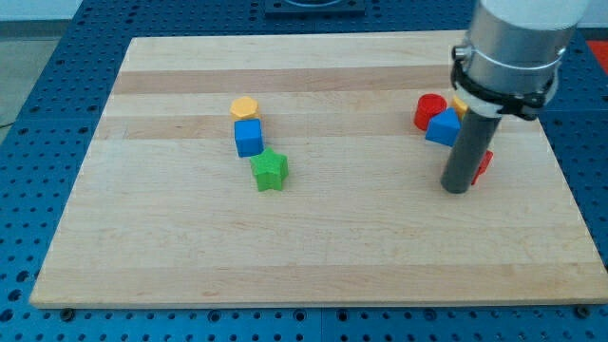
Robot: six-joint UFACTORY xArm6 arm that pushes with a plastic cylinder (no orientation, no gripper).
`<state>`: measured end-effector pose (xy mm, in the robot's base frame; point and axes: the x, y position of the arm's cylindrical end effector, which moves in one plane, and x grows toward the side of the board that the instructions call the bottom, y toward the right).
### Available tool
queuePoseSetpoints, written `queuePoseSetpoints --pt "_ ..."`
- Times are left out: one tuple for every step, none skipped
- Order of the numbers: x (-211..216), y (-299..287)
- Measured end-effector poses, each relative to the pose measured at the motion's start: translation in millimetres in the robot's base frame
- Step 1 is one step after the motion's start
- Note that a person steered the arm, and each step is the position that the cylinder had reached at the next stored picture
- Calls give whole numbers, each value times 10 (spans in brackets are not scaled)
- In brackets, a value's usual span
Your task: Push green star into red star
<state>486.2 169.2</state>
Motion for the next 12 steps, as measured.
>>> queuePoseSetpoints --pt "-97 17" --pt "-116 17" --pt "-87 17" --pt "323 -564" --pt "506 -1883" --pt "384 -2910" --pt "-19 -3046" --pt "-148 -2418" --pt "-158 -1417" --pt "-193 -1130" --pt "-179 -1384" --pt "-139 -1261"
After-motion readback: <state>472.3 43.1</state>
